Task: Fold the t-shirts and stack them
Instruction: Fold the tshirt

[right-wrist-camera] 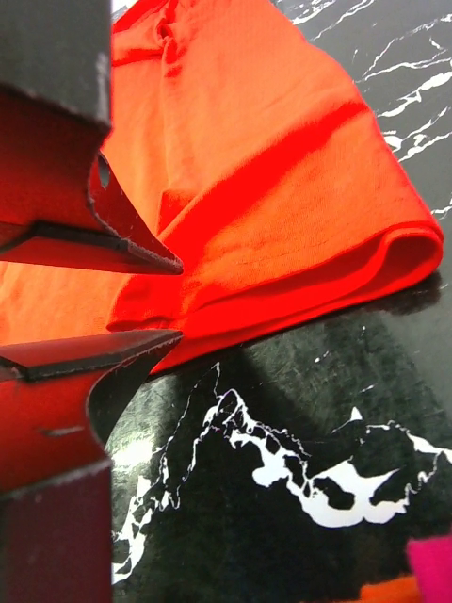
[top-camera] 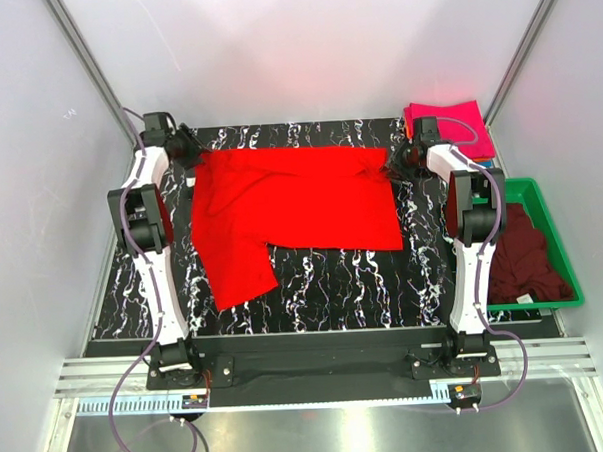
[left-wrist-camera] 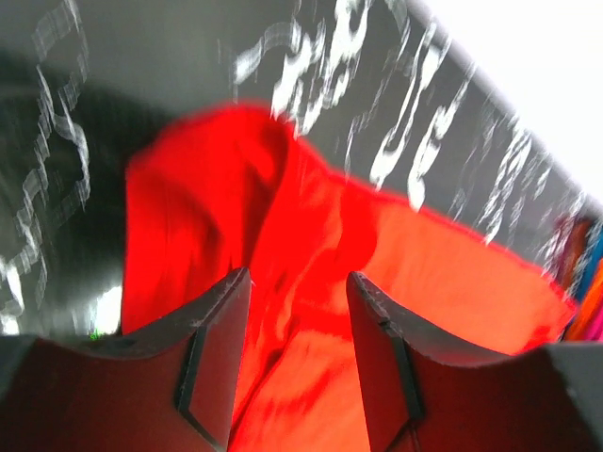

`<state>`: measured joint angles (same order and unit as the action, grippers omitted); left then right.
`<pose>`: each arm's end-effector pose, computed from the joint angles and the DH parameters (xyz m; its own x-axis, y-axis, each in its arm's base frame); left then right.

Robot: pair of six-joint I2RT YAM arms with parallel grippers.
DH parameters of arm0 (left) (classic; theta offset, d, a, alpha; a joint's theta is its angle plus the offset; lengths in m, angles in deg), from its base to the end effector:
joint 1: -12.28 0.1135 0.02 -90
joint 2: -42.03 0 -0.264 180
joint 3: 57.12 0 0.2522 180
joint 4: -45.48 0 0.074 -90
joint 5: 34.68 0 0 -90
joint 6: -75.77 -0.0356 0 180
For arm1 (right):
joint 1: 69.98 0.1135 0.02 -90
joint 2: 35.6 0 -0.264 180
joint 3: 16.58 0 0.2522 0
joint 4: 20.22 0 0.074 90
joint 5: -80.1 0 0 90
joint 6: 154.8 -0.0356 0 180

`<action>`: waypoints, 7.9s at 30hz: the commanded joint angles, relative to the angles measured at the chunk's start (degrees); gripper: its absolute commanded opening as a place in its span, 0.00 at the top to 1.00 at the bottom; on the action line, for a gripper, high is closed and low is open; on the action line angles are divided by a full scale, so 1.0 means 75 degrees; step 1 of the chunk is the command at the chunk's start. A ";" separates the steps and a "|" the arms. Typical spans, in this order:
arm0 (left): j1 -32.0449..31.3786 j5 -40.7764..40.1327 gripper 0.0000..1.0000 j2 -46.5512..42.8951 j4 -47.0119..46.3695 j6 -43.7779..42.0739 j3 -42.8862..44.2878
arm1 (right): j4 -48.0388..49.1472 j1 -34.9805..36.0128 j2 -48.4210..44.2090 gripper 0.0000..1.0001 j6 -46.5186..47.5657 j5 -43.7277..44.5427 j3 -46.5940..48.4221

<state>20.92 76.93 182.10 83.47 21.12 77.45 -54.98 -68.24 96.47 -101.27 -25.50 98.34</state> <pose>0.5469 0.0698 0.1851 -0.6270 -0.6393 -0.4451 -0.2921 0.7226 -0.6265 0.5042 0.0249 0.1499 -0.7486 0.5500 -0.3703 0.3107 0.7843 0.5369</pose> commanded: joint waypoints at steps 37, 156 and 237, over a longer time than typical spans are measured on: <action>-0.1094 -0.2178 0.47 -0.3137 0.1820 -0.2428 -0.4050 | -0.0354 0.0132 -0.0641 0.58 -0.0341 0.0040 -0.0094; -0.1106 -0.3431 1.00 -0.2187 0.2594 -0.2850 -0.2855 | -0.0365 -0.0185 0.0191 0.69 0.1030 -0.0499 0.0445; -0.1246 -0.2857 0.60 -0.1133 0.2840 -0.2101 -0.2058 | -0.0212 0.0987 -0.0641 0.57 0.5882 0.0063 0.0316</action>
<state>11.06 55.58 171.18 105.43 5.32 60.99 -57.64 -62.39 95.03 -61.58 -24.54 100.20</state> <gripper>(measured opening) 0.406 0.426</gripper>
